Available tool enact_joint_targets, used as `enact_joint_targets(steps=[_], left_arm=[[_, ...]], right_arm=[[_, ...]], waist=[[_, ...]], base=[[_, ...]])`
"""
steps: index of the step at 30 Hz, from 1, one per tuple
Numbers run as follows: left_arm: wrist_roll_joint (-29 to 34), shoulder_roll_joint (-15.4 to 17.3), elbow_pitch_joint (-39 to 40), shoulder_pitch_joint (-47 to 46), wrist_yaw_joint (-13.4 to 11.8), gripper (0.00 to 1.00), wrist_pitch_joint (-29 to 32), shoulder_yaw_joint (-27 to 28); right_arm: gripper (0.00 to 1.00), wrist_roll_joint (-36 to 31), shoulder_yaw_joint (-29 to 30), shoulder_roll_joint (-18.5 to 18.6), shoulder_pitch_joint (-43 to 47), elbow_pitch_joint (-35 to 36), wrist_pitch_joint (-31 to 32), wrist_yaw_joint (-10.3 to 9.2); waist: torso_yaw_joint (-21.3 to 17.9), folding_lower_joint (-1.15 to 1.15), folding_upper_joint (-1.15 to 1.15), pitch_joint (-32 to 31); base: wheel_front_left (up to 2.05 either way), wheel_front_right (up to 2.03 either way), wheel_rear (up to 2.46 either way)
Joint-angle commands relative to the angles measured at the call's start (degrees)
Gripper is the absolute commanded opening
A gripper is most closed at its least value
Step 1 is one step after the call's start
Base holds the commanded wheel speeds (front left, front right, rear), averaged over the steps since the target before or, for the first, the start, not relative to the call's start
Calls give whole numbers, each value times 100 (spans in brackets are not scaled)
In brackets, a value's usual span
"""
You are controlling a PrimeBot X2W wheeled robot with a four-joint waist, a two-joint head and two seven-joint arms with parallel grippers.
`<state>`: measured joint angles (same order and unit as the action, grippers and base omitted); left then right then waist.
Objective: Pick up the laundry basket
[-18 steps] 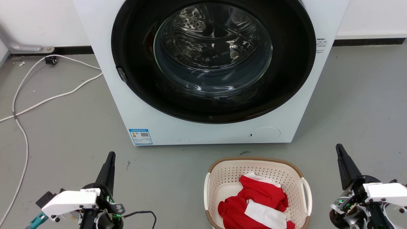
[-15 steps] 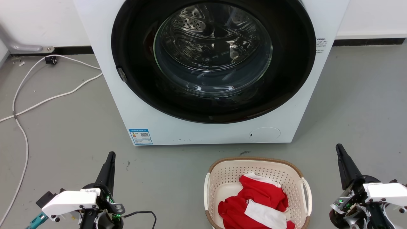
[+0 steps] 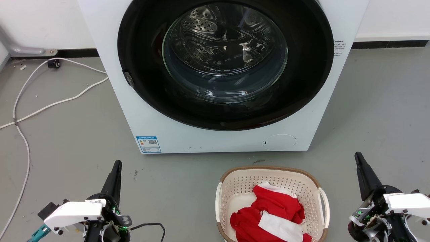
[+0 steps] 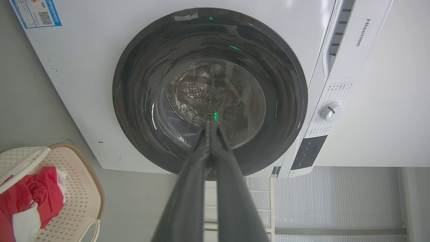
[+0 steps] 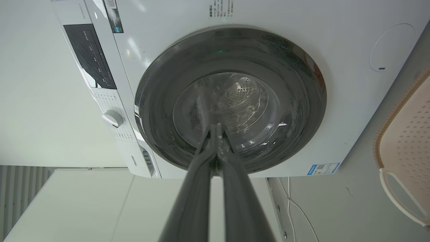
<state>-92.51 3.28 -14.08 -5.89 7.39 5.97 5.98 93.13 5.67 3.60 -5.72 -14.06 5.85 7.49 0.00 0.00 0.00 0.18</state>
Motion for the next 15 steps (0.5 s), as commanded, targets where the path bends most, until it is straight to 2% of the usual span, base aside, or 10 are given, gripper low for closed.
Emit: enact_joint_targets(steps=[1, 2, 3, 15], left_arm=[[2, -4, -8, -56, 18, 0, 35, 16], [4, -5, -8, -56, 18, 0, 36, 17], [0, -1, -1, -1, 0, 100, -1, 1], [95, -11, 199, -9, 1, 100, -327, -251]], right_arm=[[0, -31, 10, -17, -80, -4, 8, 0], [0, -33, 12, -18, -80, -4, 10, 0], [100, -1, 2, -1, -1, 0, -2, -1], [100, -229, -227, -12, 95, 252, -315, 0]], waist=[[0, 0, 0, 0], [0, 0, 0, 0], [0, 0, 0, 0], [-2, 0, 0, 2]], base=[[0, 0, 0], [0, 0, 0], [0, 0, 0], [0, 0, 0]])
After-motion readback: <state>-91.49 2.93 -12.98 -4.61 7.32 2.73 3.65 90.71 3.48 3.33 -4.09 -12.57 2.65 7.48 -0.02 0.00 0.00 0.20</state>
